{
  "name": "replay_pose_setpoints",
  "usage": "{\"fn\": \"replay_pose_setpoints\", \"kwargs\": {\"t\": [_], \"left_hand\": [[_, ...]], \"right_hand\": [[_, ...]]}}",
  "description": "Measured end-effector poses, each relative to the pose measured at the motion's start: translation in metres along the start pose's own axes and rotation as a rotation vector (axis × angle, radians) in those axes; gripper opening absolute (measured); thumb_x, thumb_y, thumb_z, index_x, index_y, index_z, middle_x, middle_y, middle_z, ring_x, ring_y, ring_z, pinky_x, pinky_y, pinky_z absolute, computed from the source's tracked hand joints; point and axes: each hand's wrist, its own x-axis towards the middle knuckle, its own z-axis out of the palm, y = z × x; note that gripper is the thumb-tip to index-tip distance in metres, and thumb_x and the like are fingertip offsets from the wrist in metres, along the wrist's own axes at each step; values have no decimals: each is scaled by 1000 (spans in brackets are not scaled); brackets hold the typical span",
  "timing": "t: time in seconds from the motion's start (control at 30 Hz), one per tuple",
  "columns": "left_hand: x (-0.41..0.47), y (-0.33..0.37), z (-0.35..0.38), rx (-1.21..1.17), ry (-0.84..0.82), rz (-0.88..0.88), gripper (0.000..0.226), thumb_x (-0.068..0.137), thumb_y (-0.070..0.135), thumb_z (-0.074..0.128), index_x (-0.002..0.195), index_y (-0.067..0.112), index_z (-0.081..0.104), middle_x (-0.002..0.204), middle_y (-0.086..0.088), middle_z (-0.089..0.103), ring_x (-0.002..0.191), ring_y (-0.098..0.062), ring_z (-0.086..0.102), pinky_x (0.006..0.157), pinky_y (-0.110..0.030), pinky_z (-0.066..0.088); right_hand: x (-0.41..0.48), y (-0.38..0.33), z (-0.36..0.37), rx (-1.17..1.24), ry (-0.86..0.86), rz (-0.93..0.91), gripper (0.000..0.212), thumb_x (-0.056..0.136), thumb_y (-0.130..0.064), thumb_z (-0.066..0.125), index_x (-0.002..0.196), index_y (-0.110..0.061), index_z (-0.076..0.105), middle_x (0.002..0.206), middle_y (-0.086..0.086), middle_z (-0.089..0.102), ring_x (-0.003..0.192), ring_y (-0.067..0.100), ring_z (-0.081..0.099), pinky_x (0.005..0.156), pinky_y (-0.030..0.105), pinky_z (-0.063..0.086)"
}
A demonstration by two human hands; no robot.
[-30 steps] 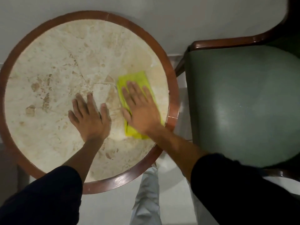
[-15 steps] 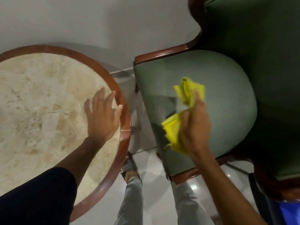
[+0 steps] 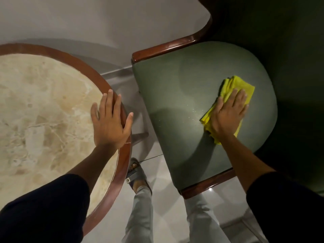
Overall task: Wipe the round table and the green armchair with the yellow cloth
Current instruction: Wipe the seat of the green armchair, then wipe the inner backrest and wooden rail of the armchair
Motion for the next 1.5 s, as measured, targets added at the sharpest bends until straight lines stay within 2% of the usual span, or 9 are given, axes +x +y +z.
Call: {"fn": "replay_pose_setpoints", "kwargs": {"t": [0.2, 0.4, 0.57, 0.77, 0.87, 1.1, 1.27, 1.4, 1.5], "left_hand": [[-1, 3, -6, 15, 7, 1, 67, 100, 56, 25, 155, 16, 27, 166, -10, 20, 153, -27, 19, 121, -52, 13], [-2, 2, -2, 18, 34, 24, 66, 102, 54, 23, 156, 15, 26, 166, -11, 20, 153, -27, 18, 121, -52, 14], [-1, 0, 2, -16, 27, 17, 65, 102, 53, 25, 155, 17, 26, 166, -9, 19, 154, -26, 15, 121, -51, 10], [-1, -2, 0, -52, -29, 38, 64, 101, 54, 23, 155, 20, 23, 167, -8, 16, 155, -25, 11, 121, -52, 8], [-8, -1, -3, -68, -63, 48, 63, 102, 53, 24, 156, 20, 22, 167, -10, 14, 155, -25, 9, 121, -52, 8], [-14, 50, -36, -302, -257, 140, 65, 96, 61, 35, 146, 21, 41, 157, -12, 36, 147, -30, 30, 119, -49, 23], [-2, 150, -103, -1040, -1014, -596, 82, 65, 88, 47, 119, 28, 59, 114, -8, 69, 110, -30, 67, 85, -38, 57], [14, 209, -151, -1076, -1010, -543, 21, 83, 39, 73, 83, 18, 71, 67, 1, 75, 68, -15, 70, 63, -26, 54], [38, 238, -197, -1076, -883, -362, 13, 84, 8, 72, 73, 13, 68, 52, 5, 69, 50, -12, 64, 48, -19, 48]], "right_hand": [[-61, -102, 35, -84, -80, -418, 59, 99, -38, 32, 153, -14, 20, 161, 16, 17, 150, 31, 12, 120, 49, 7], [-124, -88, 55, -581, -283, -1221, 64, 92, -29, 38, 152, -13, 22, 163, 16, 8, 150, 36, -3, 120, 54, -6], [-116, -18, 22, -266, -218, -1072, 66, 85, -19, 42, 150, -20, 30, 160, 14, 25, 149, 32, 14, 121, 52, 15], [-47, 34, -5, 44, 49, -32, 54, 100, -27, 37, 151, -14, 26, 160, 16, 22, 149, 31, 16, 120, 52, 15], [-66, 41, 0, 141, 141, 242, 56, 100, -27, 37, 151, -7, 25, 160, 19, 22, 149, 32, 15, 121, 51, 10], [-137, 14, -4, 210, -181, -427, 50, 97, -16, 43, 146, -9, 36, 156, 14, 31, 147, 32, 22, 119, 42, 7], [-145, -2, -79, 693, -399, -171, 46, 101, -10, 42, 146, -12, 36, 153, 10, 39, 140, 22, 39, 115, 24, 22], [-146, 0, -146, 785, -443, -297, 48, 98, -19, 53, 144, -14, 40, 154, 4, 38, 144, 12, 31, 119, 24, 21], [-117, 25, -204, 863, -315, -198, 57, 83, -29, 74, 134, -14, 53, 147, 1, 47, 140, 11, 38, 117, 33, 30]]}}
